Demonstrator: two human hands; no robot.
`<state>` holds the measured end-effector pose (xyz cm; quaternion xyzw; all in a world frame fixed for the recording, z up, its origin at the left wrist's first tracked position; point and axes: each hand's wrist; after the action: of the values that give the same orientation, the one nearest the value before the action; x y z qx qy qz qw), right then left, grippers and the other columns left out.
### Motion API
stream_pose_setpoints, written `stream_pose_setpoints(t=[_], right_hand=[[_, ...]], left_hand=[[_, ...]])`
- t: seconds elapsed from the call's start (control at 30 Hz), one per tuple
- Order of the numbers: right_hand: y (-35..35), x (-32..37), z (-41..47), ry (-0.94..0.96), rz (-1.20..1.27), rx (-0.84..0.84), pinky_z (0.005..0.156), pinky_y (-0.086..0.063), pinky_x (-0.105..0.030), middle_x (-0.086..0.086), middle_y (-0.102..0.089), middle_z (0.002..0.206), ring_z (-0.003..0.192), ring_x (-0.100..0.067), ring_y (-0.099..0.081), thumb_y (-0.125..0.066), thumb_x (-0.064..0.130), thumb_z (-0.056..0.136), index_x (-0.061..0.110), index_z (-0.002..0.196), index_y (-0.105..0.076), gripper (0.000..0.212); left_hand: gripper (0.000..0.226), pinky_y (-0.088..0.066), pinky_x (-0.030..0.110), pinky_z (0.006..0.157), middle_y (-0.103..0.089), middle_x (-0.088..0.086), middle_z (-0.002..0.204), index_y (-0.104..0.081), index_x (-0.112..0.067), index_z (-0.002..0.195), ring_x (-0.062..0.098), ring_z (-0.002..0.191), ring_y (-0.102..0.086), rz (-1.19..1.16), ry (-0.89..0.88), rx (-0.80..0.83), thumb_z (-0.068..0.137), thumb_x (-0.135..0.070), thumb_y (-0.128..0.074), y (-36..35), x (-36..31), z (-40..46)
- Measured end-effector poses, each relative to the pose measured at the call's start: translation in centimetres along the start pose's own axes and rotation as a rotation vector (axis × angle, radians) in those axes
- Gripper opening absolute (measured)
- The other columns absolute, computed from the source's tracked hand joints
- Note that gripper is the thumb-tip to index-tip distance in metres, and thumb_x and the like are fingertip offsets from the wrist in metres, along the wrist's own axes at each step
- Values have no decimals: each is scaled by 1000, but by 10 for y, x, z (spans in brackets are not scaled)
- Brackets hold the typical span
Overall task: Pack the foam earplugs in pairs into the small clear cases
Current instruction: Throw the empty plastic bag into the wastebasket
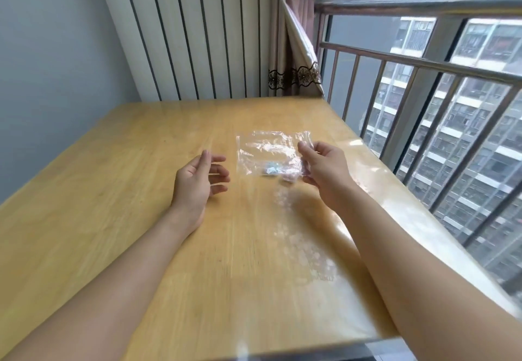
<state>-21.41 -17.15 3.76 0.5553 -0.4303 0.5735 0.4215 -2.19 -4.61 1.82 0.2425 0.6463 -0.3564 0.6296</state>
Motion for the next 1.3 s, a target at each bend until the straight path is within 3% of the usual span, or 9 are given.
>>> stream_pose_setpoints(t=[0.1,0.2,0.4,0.53,0.77,0.9,1.07,1.2,1.3], right_hand=[[14,0,-24,-67,41,160,47,-38,-23,-2,-51,58,43,-11,-44,-65,22,99,7,85,-57,22],[31,0,-48,-31,-58,273,51,-49,-23,-3,-63,66,51,-12,-57,-67,25,98,5,88,-64,23],[94,9,-68,49,10,4,52,-44,-24,6,-54,55,52,-10,-50,-66,25,98,9,75,-62,28],[151,19,-80,27,106,-92,52,-45,-25,2,-60,61,54,-12,-55,-65,24,98,10,83,-65,21],[294,14,-139,-16,-203,-208,55,-33,-22,-15,-56,67,58,-20,-40,-77,36,75,13,75,-81,23],[372,-51,-188,-154,-99,-363,47,-25,-22,-7,-43,58,48,-11,-32,-76,24,84,13,73,-78,16],[442,-151,-238,-375,148,-626,41,-31,-16,4,-54,58,43,-5,-41,-70,13,93,11,88,-72,6],[448,-228,-251,-559,355,-697,51,-51,-18,-8,-58,76,57,-13,-55,-66,1,94,2,92,-66,3],[439,-282,-255,-717,468,-737,48,-52,-16,-9,-57,71,53,-12,-57,-61,-6,95,2,83,-61,15]], left_hand=[[55,-55,26,55,-69,7,81,-67,-10,109,19,70,-70,70,84,199,81,-57,-65,-8,-6,-16],[19,-46,21,44,-64,9,71,-71,-6,92,16,56,-63,263,4,199,92,-25,-69,-25,-2,-25],[17,-46,18,47,-61,-3,59,-71,-8,86,9,49,-53,110,22,178,94,-23,-68,-90,-7,-58],[20,-50,18,50,-65,1,63,-72,-5,81,2,52,-60,131,0,344,93,-21,-68,-143,-16,-88],[15,-46,17,57,-64,-11,55,-78,-21,67,2,54,-54,345,-193,584,82,-20,-81,-247,-2,-133],[5,-53,25,69,-72,-12,69,-79,-21,82,7,68,-67,606,-451,792,85,-24,-78,-308,43,-180],[50,-52,45,92,-64,-1,125,-49,-25,137,26,117,-59,1149,-896,1079,93,-44,-62,-369,85,-237],[33,-48,38,80,-65,-1,115,-58,-24,121,27,110,-60,1246,-834,1221,96,-45,-54,-387,125,-266],[25,-49,37,78,-69,-1,108,-62,-27,114,28,105,-62,1284,-642,1307,96,-43,-55,-373,170,-271]])
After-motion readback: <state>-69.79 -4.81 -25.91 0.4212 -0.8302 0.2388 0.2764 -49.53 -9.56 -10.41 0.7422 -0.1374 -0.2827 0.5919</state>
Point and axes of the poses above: each hand's wrist, its own z-axis towards the middle knuckle, its own y-axis out of the back of the hand, x = y × z
